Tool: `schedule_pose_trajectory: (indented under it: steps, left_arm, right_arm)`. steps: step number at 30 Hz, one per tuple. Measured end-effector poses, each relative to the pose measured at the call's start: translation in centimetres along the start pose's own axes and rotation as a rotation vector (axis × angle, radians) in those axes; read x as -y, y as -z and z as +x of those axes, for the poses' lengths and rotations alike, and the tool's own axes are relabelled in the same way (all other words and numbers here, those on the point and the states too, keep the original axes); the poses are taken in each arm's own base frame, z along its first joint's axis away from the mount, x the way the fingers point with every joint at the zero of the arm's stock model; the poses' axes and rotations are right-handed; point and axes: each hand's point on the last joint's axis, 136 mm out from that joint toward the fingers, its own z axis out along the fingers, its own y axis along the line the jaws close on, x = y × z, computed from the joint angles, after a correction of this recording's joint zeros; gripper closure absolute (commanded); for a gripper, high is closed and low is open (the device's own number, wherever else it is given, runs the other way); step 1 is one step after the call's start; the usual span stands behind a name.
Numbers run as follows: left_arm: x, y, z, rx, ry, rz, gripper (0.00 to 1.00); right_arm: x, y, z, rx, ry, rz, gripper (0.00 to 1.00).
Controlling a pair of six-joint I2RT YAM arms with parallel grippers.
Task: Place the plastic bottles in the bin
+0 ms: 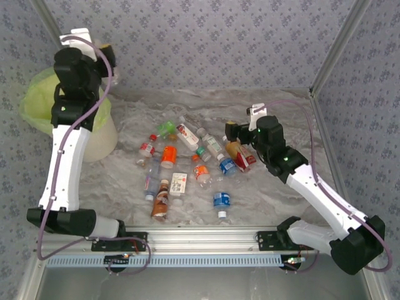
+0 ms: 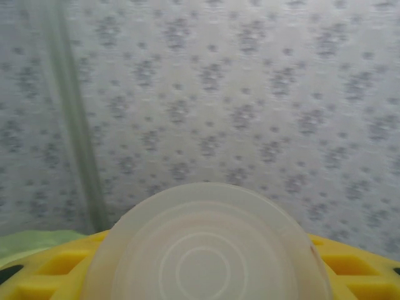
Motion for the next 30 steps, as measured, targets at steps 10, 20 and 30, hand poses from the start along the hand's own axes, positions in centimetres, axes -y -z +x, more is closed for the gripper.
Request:
schedule_pose_trajectory:
  steps: [10,20,30]
  left_arm:
    - [-11.9,-3.3,4.5,-0.113,0.107,-0.314,0.80]
    - [-15.9,-7.6,16.3,-0.416,0.199,-0.417,0.80]
    - [-15.7,-7.7,25.5,-0.694,0.234,-0.436,0.52]
  right_arm:
    - [0.8,-0.7,1.5,-0.062,0.014,0.048,0.00]
    - [1.3,-1.3,1.6,-0.107,0.026,0.094,0.00]
    - [1.9,-1.6,3.0,-0.163,0.031,0.132,0.00]
